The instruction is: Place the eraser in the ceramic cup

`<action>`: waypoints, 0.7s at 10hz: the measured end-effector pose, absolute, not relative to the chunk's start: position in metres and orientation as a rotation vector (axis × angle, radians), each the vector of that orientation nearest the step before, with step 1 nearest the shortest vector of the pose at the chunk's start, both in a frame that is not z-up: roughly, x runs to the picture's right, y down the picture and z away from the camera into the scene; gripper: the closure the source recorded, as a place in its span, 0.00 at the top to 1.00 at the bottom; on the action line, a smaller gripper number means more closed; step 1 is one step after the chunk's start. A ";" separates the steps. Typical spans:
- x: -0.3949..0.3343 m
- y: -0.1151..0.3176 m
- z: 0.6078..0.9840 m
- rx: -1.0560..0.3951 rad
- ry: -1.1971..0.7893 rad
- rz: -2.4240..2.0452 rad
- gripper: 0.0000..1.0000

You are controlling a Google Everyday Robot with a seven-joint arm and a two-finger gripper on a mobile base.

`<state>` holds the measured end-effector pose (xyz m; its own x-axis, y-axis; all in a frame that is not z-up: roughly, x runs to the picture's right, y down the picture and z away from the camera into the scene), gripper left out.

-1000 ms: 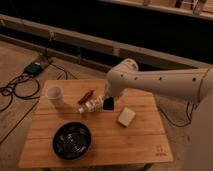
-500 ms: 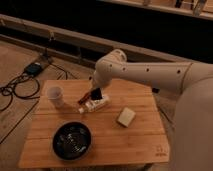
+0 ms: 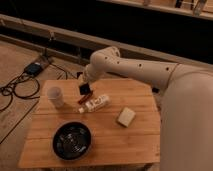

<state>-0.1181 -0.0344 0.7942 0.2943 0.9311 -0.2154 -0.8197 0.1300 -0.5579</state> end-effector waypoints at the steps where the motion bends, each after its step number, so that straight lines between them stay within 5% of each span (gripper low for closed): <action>1: -0.129 -0.042 0.793 -0.685 -0.249 1.265 0.00; 7: -0.163 -0.057 0.798 -0.850 -0.395 1.237 0.00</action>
